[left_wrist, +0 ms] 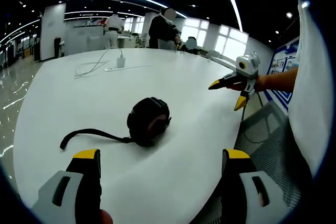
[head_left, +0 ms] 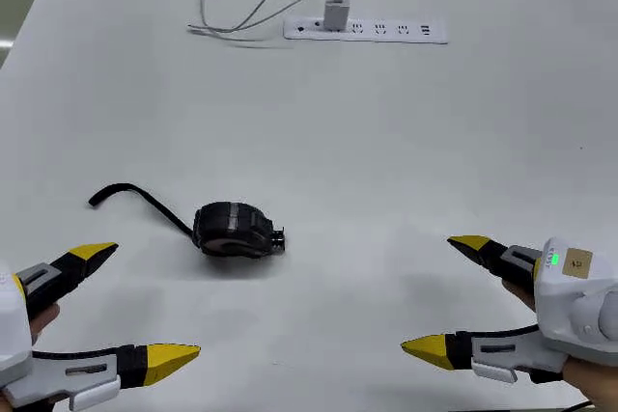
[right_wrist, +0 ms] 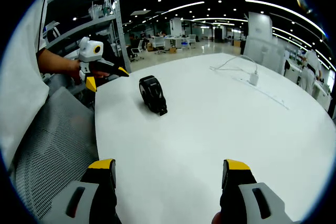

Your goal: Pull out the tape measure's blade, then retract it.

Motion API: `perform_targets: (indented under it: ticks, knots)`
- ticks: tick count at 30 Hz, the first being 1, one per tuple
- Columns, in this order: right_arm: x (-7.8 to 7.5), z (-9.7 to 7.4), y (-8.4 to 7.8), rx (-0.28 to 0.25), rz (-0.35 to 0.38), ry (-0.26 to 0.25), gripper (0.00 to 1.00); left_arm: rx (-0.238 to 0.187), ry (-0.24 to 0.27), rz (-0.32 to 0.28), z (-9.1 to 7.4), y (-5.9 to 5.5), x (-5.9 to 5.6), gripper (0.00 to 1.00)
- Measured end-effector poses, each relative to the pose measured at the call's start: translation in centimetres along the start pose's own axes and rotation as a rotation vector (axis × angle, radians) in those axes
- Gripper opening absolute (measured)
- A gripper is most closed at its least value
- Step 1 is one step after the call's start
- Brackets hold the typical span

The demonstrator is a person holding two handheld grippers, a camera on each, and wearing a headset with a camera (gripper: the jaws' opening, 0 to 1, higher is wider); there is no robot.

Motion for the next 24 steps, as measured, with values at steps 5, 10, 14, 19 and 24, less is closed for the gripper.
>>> perform_targets:
  ticks: [5,10,14,19,24]
  knots:
    - [-0.1,0.6,0.2,-0.003,-0.007,0.011,0.81,0.001,-0.015,0.01,0.5,0.1,0.3,0.94]
    - [-0.2,1.2,0.5,0.007,-0.029,0.038,0.81,0.017,-0.031,0.029,0.9,0.1,0.5,0.93]
    - [-0.6,1.6,0.7,0.025,-0.054,0.051,0.8,0.019,-0.043,0.033,1.2,0.3,0.6,0.92]
    - [-1.0,2.2,1.2,0.031,-0.073,0.068,0.8,0.033,-0.06,0.056,1.8,0.3,0.8,0.92]
    - [-1.1,3.0,1.6,0.044,-0.096,0.085,0.8,0.041,-0.076,0.072,2.3,0.6,1.2,0.92]
Point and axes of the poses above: the centre of the closed fingertips' face, and the gripper's own axes: z roughly forward along the fingers, x roughly to its left, y roughly out of its top, the point moved 9 cm from there along -z, roughly backward along the fingers, and after that the axes turned 6 degrees about z, right-handed, at the moved point
